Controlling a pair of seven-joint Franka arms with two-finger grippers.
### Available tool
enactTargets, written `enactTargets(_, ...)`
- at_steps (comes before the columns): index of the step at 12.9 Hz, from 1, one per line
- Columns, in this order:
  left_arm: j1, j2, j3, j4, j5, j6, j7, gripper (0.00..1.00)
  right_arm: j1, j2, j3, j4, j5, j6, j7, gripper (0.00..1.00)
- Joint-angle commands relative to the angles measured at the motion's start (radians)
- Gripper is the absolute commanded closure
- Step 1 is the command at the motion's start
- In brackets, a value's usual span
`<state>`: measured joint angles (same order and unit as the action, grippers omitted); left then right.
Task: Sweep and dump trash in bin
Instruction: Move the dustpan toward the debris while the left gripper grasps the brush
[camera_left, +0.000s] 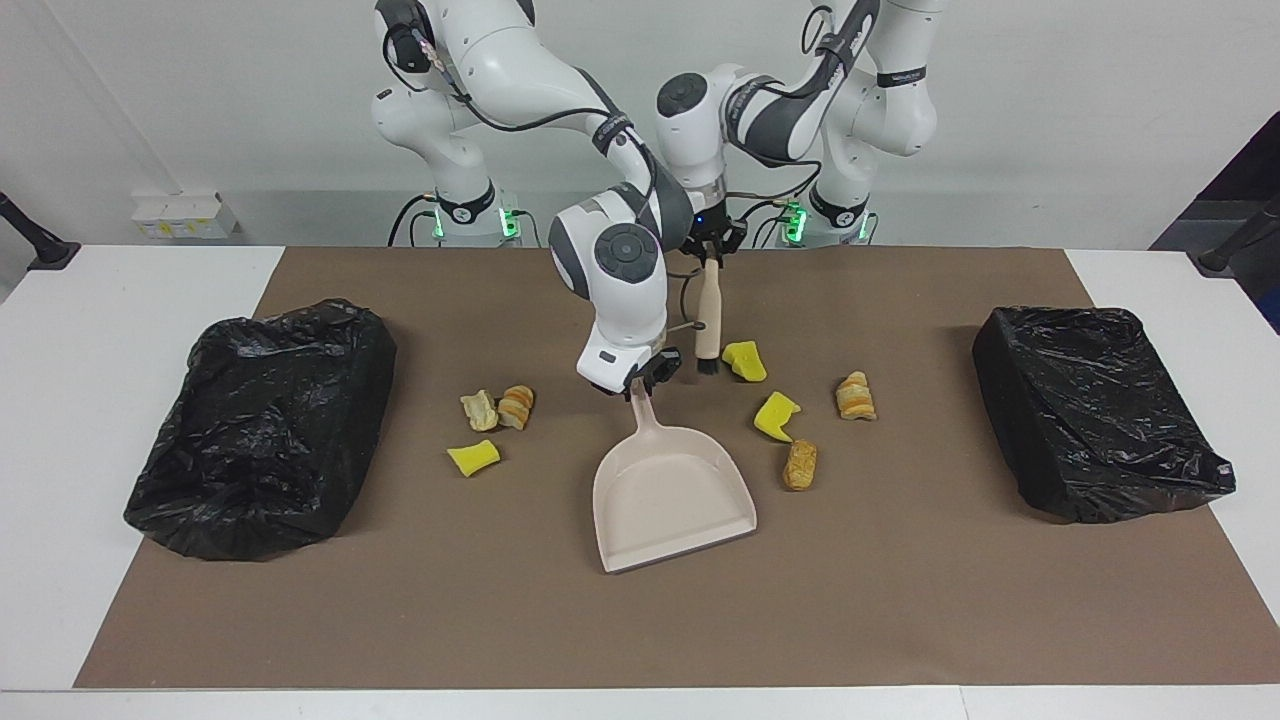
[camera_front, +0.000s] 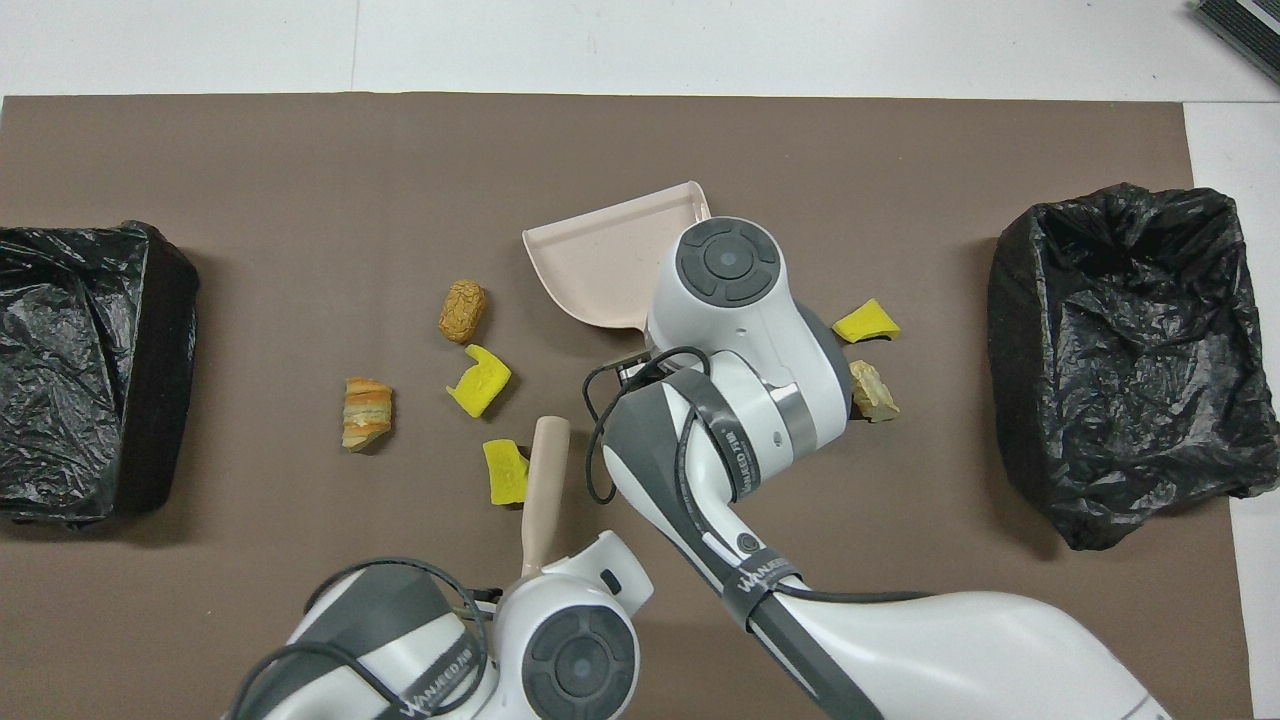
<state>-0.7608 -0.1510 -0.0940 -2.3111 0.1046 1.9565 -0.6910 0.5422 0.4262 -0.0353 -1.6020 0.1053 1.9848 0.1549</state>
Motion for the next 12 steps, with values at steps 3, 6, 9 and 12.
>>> enactTargets(3,0.249,-0.036,-0.009,0.018,0.024,-0.011,0.204,1.0,-0.123,-0.191,0.006,-0.047,-0.004,-0.182,-0.341,1.0)
enactTargets(6,0.383,-0.036,-0.01,0.019,0.026,-0.007,0.304,1.0,-0.142,-0.237,0.008,-0.122,-0.102,-0.209,-0.617,1.0)
enactTargets(9,0.521,-0.035,-0.01,-0.005,0.026,0.034,0.312,1.0,-0.154,-0.25,0.008,-0.208,-0.13,-0.178,-0.808,1.0)
enactTargets(12,0.616,-0.045,-0.01,-0.042,0.027,0.076,0.314,1.0,-0.068,-0.237,0.009,-0.251,-0.171,-0.173,-0.862,1.0)
